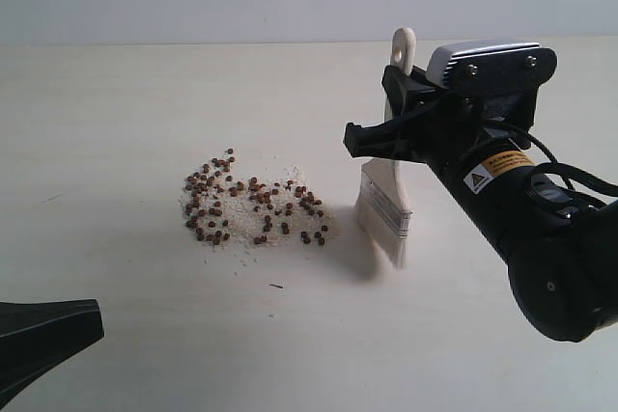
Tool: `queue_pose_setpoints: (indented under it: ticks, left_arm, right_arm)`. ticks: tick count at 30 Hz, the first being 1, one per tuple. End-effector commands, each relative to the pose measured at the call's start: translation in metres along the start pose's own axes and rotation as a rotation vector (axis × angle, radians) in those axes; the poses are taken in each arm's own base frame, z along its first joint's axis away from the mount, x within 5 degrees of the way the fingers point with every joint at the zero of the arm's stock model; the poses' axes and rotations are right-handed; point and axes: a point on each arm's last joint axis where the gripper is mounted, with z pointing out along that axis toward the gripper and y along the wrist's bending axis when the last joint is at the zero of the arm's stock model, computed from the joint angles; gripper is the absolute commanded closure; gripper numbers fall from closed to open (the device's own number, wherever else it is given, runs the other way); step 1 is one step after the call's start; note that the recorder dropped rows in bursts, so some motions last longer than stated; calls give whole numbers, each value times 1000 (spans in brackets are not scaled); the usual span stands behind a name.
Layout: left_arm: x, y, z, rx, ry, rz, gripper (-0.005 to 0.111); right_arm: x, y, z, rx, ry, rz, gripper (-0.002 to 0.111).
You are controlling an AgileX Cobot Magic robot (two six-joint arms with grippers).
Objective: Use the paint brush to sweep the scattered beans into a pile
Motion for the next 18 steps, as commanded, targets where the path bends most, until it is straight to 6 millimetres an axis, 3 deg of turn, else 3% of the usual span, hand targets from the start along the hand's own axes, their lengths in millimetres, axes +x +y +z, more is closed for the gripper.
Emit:
queue_pose_setpoints:
  ticks: [1, 5, 9, 18]
  left_arm:
    - [0, -1, 0, 5, -7, 2, 107]
    - [0, -1, 0, 5, -7, 6, 107]
    - [0, -1, 0, 5, -7, 6, 107]
    - [0, -1, 0, 5, -7, 4, 107]
  right_arm:
    - [-2, 2, 1, -10, -20, -12, 108]
    - [-2, 2, 1, -10, -20, -12, 108]
    - [-2, -1, 1, 25, -18, -179, 108]
    - [-2, -6, 0, 78, -16, -105, 108]
